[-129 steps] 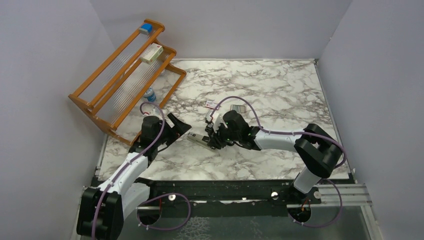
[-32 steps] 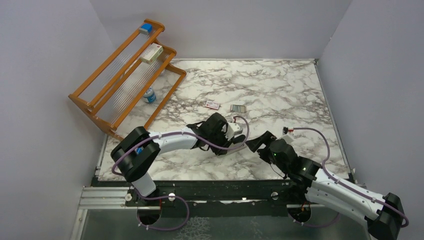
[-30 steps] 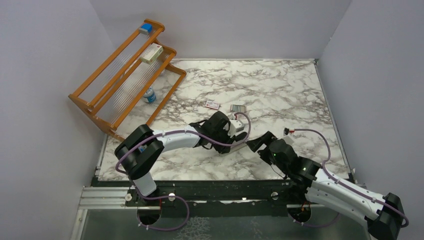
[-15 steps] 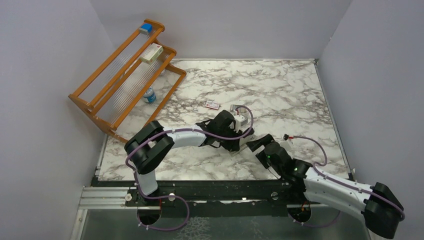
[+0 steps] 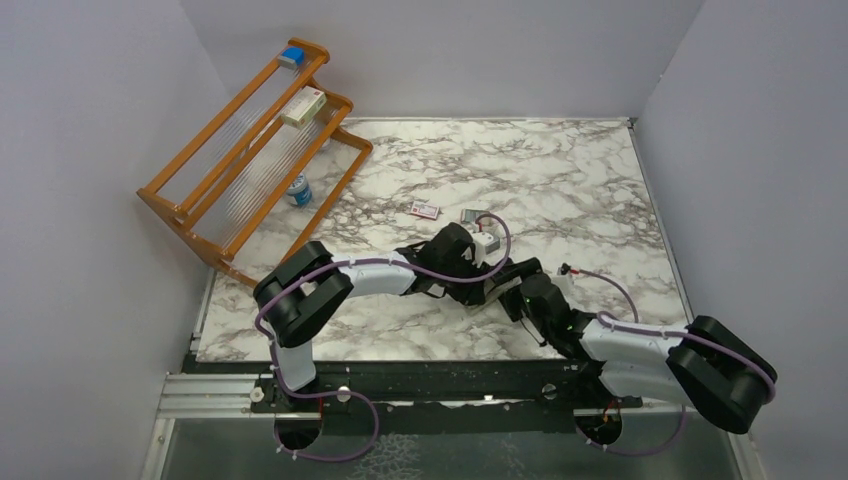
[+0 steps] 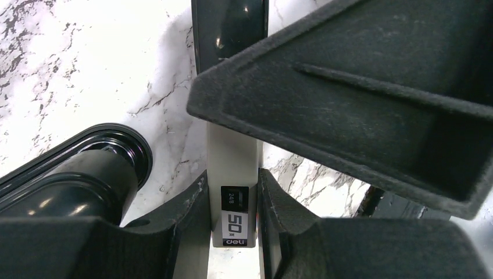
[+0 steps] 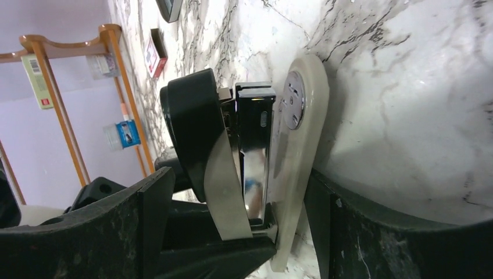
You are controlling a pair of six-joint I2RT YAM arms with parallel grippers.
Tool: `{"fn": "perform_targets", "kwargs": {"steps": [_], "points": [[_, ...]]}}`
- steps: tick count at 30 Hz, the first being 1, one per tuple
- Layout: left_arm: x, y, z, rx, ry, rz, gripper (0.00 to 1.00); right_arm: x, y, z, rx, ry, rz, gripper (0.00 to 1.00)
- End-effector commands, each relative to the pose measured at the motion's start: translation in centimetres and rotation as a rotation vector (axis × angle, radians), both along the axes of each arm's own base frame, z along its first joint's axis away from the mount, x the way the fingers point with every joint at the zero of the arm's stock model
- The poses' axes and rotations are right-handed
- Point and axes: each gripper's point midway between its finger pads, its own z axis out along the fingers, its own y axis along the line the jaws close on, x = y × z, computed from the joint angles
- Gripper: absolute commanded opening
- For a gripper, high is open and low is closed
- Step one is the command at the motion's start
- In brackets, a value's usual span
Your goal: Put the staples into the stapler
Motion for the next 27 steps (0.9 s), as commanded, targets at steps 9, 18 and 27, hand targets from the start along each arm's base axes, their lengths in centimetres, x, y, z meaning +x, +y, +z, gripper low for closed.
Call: {"fn": "perform_targets", "kwargs": {"steps": [9, 18, 27], "points": [[-1.2, -1.0, 0.2, -0.008, -0.021, -0.088, 0.00, 0.4, -1.3, -3.6, -0.052, 0.138, -0.082, 0.01], [1.5, -2.3, 0.4, 0.042, -0.091, -0.064, 0.00, 0.9, -3.8, -0.4, -0.282, 0.029, -0.044, 0.93], [5.0, -5.9, 1.1, 0.069, -0.228, -0.176, 0.00, -1.8, -12.9, 9.7, -0.404, -0.138, -0.284, 1.00]]}}
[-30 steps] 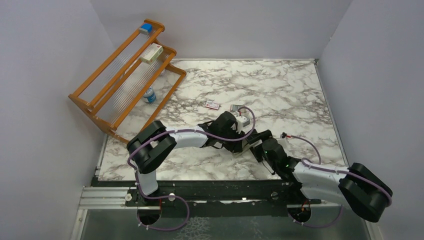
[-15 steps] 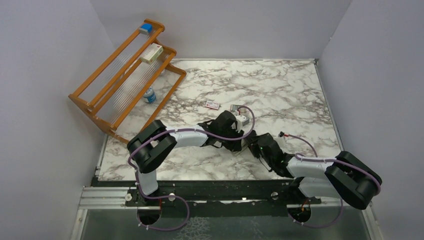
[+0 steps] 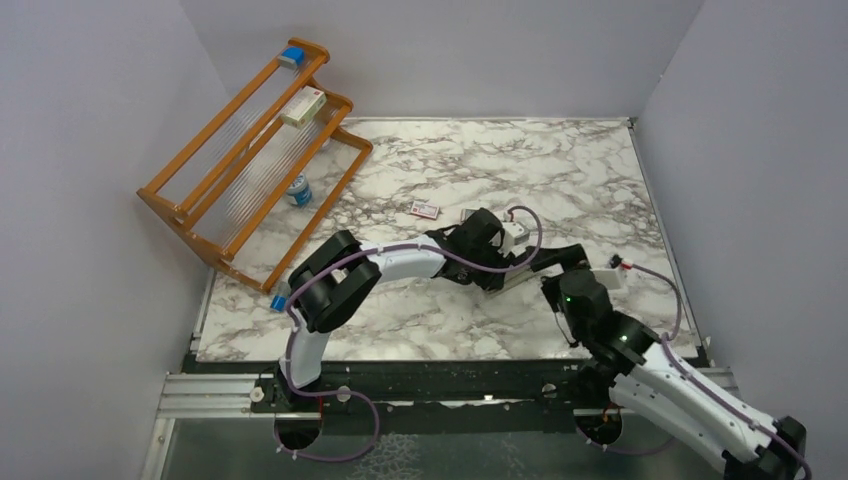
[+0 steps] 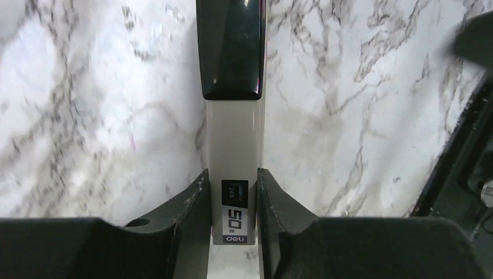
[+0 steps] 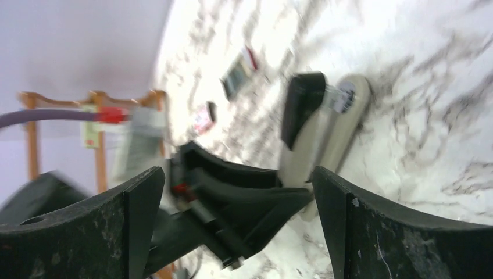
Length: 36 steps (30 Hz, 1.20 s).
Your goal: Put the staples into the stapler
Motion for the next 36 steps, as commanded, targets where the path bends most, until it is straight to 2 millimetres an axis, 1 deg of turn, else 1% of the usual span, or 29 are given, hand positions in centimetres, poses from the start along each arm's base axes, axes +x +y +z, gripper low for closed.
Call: {"fn": "perform_targets", "kwargs": {"steps": [1, 3, 6, 9, 10, 11, 12, 14, 16, 17, 18, 20, 22, 23, 26, 28, 29, 31, 33, 36], "points": [[2.2, -2.6, 1.0, 0.014, -0.128, -0.120, 0.00, -1.8, -7.2, 3.9, -0.269, -0.076, -0.154, 1.00], [3.2, -3.6, 1.1, 0.016, -0.187, -0.176, 0.00, -2.2, -8.7, 7.4, -0.299, -0.159, -0.183, 1.00], [5.2, -4.5, 0.5, 0.059, -0.285, -0.226, 0.02, -3.1, -10.7, 11.4, -0.293, -0.238, -0.243, 1.00], [6.8, -5.1, -0.5, 0.110, -0.370, -0.285, 0.05, -3.5, -11.3, 14.4, -0.357, -0.319, -0.215, 1.00], [7.2, -5.2, -0.7, 0.122, -0.394, -0.306, 0.09, -3.6, -11.2, 15.3, -0.385, -0.353, -0.190, 1.00], [7.6, -5.4, -0.8, 0.129, -0.418, -0.325, 0.16, -3.6, -11.0, 16.0, -0.420, -0.388, -0.159, 1.00], [7.8, -5.6, -0.9, 0.131, -0.442, -0.352, 0.25, -3.7, -10.8, 16.5, -0.464, -0.419, -0.128, 1.00], [7.6, -6.1, -0.4, 0.114, -0.478, -0.412, 0.41, -3.9, -10.2, 17.5, -0.481, -0.479, -0.082, 1.00], [7.5, -6.6, 0.7, 0.081, -0.508, -0.448, 0.81, -4.1, -9.8, 18.0, -0.498, -0.515, -0.044, 1.00], [7.4, -6.9, 1.3, 0.063, -0.522, -0.462, 0.97, -4.2, -9.6, 18.1, -0.514, -0.522, -0.027, 1.00], [7.4, -7.1, 2.1, 0.044, -0.535, -0.470, 0.99, -4.1, -9.4, 17.9, -0.533, -0.522, -0.010, 1.00], [7.5, -7.6, 4.2, 0.006, -0.568, -0.470, 0.99, -3.7, -8.9, 17.2, -0.598, -0.506, 0.028, 1.00], [7.5, -7.6, 7.0, -0.036, -0.613, -0.453, 0.99, -3.1, -8.5, 15.9, -0.626, -0.463, 0.037, 1.00], [7.6, -7.5, 8.8, -0.065, -0.652, -0.442, 0.99, -3.0, -8.3, 15.4, -0.637, -0.454, 0.049, 1.00], [7.7, -5.5, 13.6, -0.127, -0.757, -0.396, 0.99, -2.5, -7.2, 15.0, -0.643, -0.466, 0.091, 1.00], [7.6, -3.3, 15.8, -0.155, -0.800, -0.387, 0.99, -2.3, -6.2, 15.2, -0.645, -0.490, 0.129, 1.00], [7.1, -1.9, 16.3, -0.166, -0.813, -0.393, 0.99, -2.1, -5.6, 15.2, -0.660, -0.503, 0.158, 1.00], [7.1, 1.5, 16.5, -0.152, -0.836, -0.355, 0.99, -1.6, -3.9, 14.9, -0.700, -0.518, 0.240, 1.00], [7.2, 4.8, 15.8, -0.107, -0.831, -0.286, 0.99, -1.0, -2.1, 14.5, -0.735, -0.516, 0.322, 1.00], [6.7, 9.2, 14.6, -0.083, -0.749, -0.175, 0.99, -0.4, 1.2, 13.7, -0.794, -0.546, 0.494, 1.00]]}}
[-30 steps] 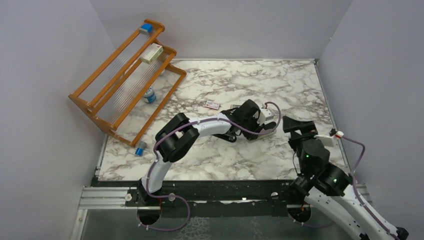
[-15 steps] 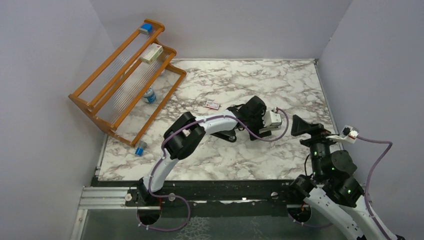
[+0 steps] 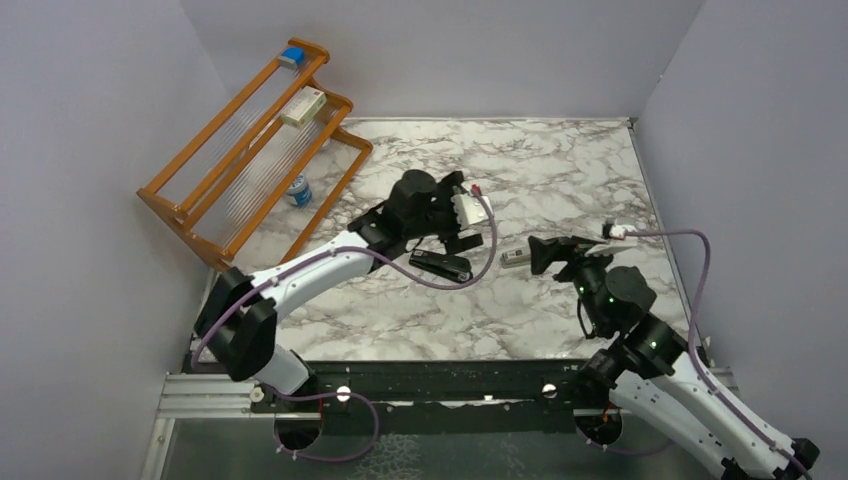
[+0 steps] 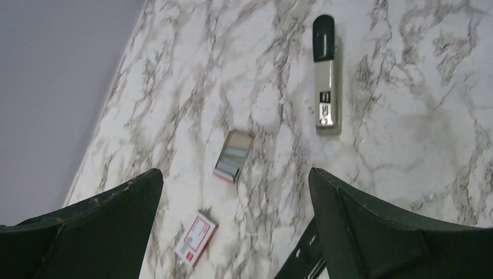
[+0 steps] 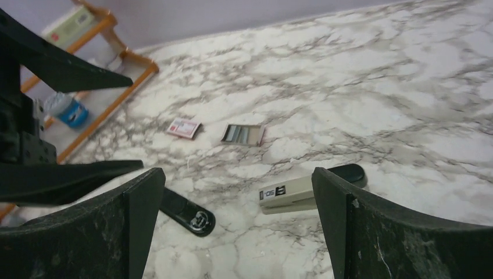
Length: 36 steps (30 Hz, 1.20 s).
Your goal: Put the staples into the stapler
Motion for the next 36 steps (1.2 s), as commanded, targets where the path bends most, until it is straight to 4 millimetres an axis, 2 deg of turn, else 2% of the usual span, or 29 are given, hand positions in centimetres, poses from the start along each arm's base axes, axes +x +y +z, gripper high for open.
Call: {"fn": "perform_targets", "kwargs": {"steps": [1, 4, 8, 12, 17, 20, 25, 30, 33, 36], "points": [[-0.4, 5.7, -2.9, -0.006, 0.118, 0.128, 0.99, 0.7, 5.6, 0.2, -0.129, -0.033, 0.266, 1.00], [0.6, 9.8, -2.9, -0.083, 0.217, 0.297, 0.99, 1.5, 8.8, -1.6, -0.228, -0.005, 0.402, 1.00], [1.7, 14.9, -4.0, -0.079, 0.269, 0.488, 0.99, 2.6, 12.8, -5.2, -0.321, 0.111, 0.556, 1.00], [1.3, 17.5, -2.9, -0.153, 0.218, 0.538, 0.99, 3.3, 16.2, -8.9, -0.385, 0.248, 0.697, 1.00], [1.0, 20.1, -1.9, -0.215, 0.134, 0.610, 0.99, 4.4, 18.7, -11.5, -0.465, 0.259, 0.813, 1.00], [1.0, 20.8, -1.8, -0.223, 0.119, 0.634, 0.99, 5.0, 20.0, -13.5, -0.548, 0.282, 0.901, 1.00], [1.1, 20.8, -1.8, -0.215, 0.115, 0.632, 0.99, 6.3, 21.0, -15.0, -0.618, 0.274, 0.947, 0.99], [0.9, 20.3, -2.4, -0.197, 0.113, 0.584, 0.99, 6.5, 21.0, -16.9, -0.668, 0.328, 0.993, 0.94], [0.6, 19.4, -3.3, -0.178, 0.136, 0.529, 0.99, 6.3, 20.4, -18.0, -0.679, 0.364, 0.993, 0.83], [0.3, 18.5, -4.0, -0.168, 0.163, 0.476, 0.99, 5.9, 19.7, -19.0, -0.688, 0.384, 0.988, 0.60]]}}
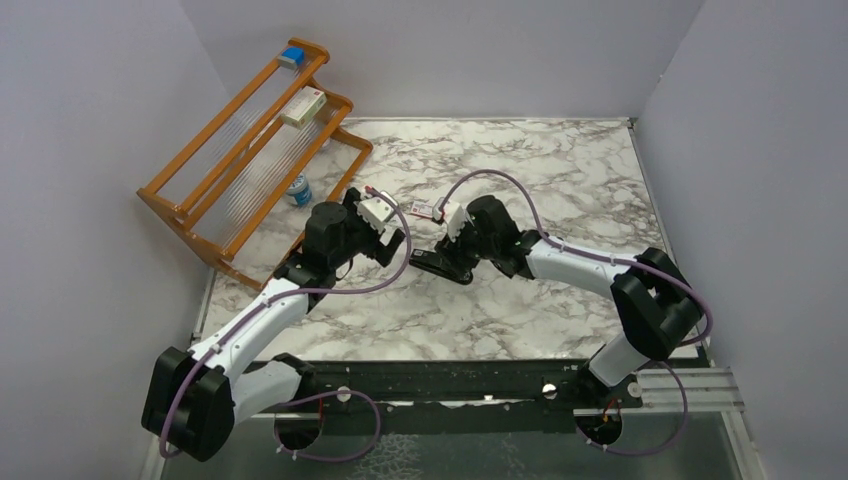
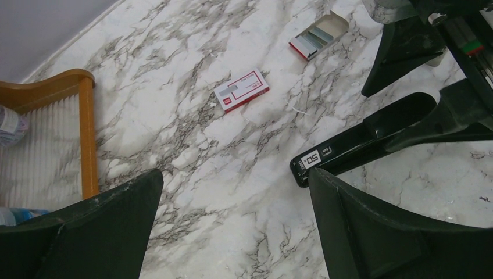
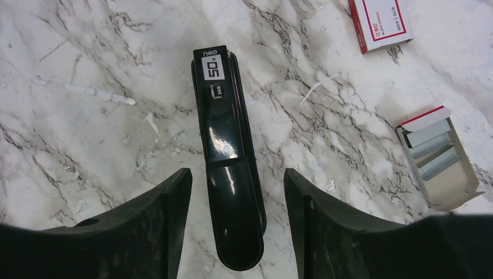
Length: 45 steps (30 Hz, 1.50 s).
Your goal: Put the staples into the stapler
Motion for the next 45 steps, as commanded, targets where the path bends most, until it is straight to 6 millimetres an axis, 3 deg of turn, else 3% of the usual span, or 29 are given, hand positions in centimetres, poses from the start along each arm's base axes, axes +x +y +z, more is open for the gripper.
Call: {"fn": "perform_targets", "kwargs": {"steps": [1, 10, 16, 19, 21, 29, 33, 36, 42, 45], "points": [[-0.5, -1.6, -1.1, -0.007, 0.019, -0.108, 0.99, -0.8, -1.0, -1.7, -0.039, 0.029, 0.024, 0.58], [-0.9, -3.4, -3.2, 0.004, 0.063, -0.227, 0.99, -2.0, -3.0, -4.0, -0.108, 0.072, 0.021, 0.58], [-0.7, -4.4, -4.5, 0.041, 0.049, -0.314, 0.99, -2.1, -3.3, -3.0, -0.066, 0.030, 0.003, 0.33], [-2.6, -6.0, -6.9, 0.037, 0.086, -0.484, 0.99, -2.9, -3.1, -2.2, -0.029, 0.042, 0.035, 0.08], [-4.0, -7.0, -8.6, 0.033, 0.130, -0.608, 0.99, -3.8, -3.2, -1.8, -0.012, 0.052, 0.064, 0.01], [-2.6, -8.5, -10.2, 0.107, 0.094, -0.732, 0.99, -6.1, -2.9, -0.7, 0.063, 0.036, 0.155, 0.01], [-3.7, -10.1, -10.6, 0.131, 0.101, -0.838, 0.99, -6.5, -2.6, -0.2, 0.082, 0.027, 0.190, 0.01], [-5.2, -10.9, -12.1, 0.217, 0.131, -0.909, 0.95, -6.4, -2.6, -0.1, 0.080, 0.021, 0.188, 0.01], [-7.0, -10.9, -13.3, 0.281, 0.190, -0.971, 0.88, -6.2, -2.8, 0.0, 0.080, 0.007, 0.172, 0.01], [-7.5, -10.3, -13.6, 0.300, 0.213, -0.967, 0.79, -6.0, -2.9, 0.3, 0.085, -0.005, 0.160, 0.01]]}}
